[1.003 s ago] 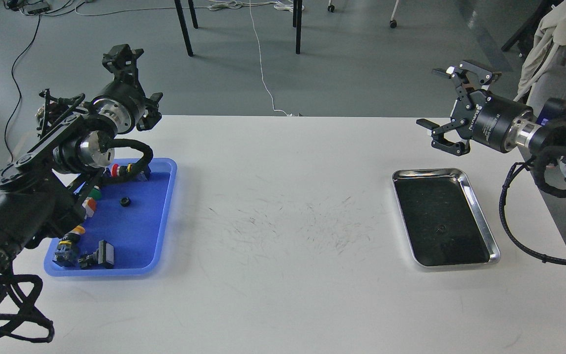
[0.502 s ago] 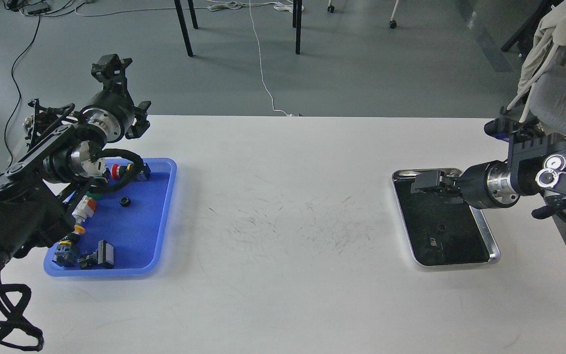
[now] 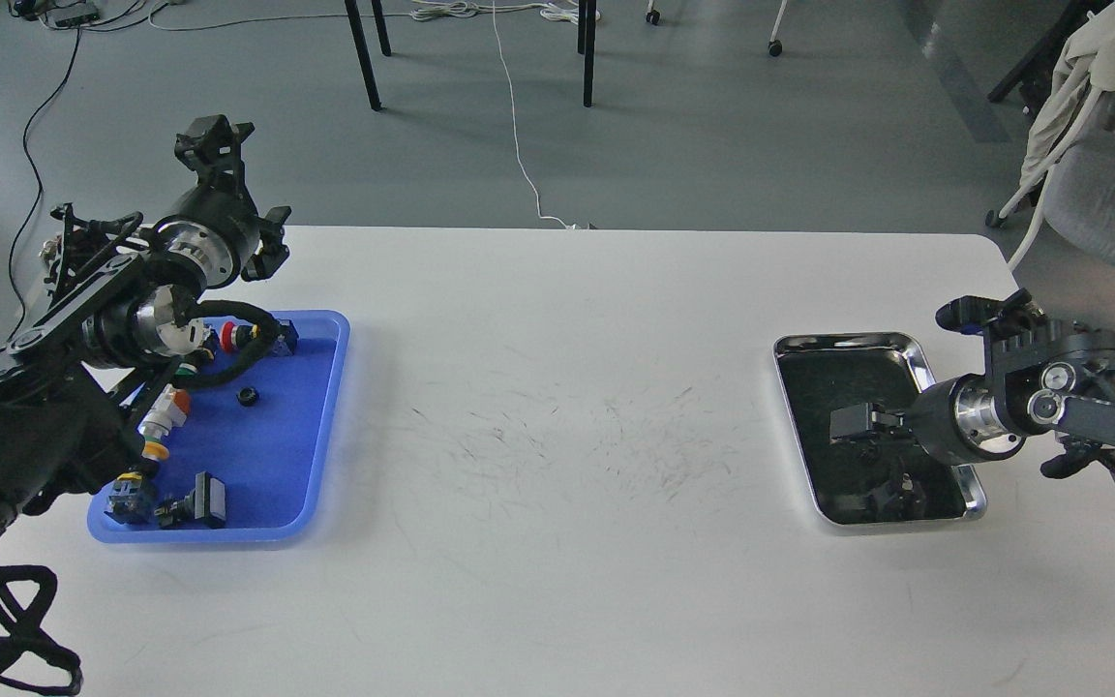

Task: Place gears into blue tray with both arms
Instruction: 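Lower the right gripper into the metal tray and grasp another black part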

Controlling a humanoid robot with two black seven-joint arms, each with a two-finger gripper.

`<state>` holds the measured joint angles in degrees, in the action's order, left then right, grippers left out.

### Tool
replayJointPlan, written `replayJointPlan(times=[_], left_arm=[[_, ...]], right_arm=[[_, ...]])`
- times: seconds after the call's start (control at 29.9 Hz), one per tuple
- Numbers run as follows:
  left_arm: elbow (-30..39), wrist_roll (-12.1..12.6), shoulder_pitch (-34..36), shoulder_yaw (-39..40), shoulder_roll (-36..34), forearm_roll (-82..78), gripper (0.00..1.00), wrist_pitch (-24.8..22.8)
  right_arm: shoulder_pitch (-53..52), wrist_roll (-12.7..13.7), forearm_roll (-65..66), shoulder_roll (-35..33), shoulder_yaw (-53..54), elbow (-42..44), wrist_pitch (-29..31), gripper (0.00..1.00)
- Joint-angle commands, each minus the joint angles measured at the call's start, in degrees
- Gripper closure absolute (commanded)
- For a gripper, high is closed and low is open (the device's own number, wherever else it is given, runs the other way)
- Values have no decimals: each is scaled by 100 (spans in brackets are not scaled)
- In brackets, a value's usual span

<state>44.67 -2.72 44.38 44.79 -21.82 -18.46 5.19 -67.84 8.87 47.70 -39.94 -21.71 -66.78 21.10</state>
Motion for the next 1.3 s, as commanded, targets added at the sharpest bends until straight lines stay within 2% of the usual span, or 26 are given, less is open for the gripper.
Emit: replayJointPlan(times=[0.0,0.13,0.47,0.6,0.74,0.87,0.9,0.97,1.0,1.14,1.27], left_arm=[[7,0,0,3,12,-9,2,0],[7,0,9,3,12,0,2,9],[15,-9,9,3,29,0,2,9],[7,-9,9,3,38,0,2,9],[7,-9,9,12,47,0,2,9],[7,-9,9,3,47,0,2,9],[7,-9,9,3,47,0,2,9],[7,-9,9,3,47,0,2,9],[7,-9,9,3,47,0,2,9],[7,-9,9,12,29,0,2,9],[7,-9,9,12,29,0,2,9]], right_arm=[[17,-8,11,56,1,25,-9,7],[-1,-16,11,144,-8,25,-9,10],[-27,-61,125,144,-175,34,-1,34],[-10,-61,134,144,-184,43,-1,37],[-36,-61,143,153,-289,122,8,50],[-45,-69,143,197,-298,139,26,54],[-53,-69,143,197,-298,148,26,59],[-62,-69,143,197,-298,157,52,80],[-62,-69,143,205,-298,157,52,84],[-89,-69,143,214,-289,157,52,92],[-203,-69,117,214,-289,139,70,94]])
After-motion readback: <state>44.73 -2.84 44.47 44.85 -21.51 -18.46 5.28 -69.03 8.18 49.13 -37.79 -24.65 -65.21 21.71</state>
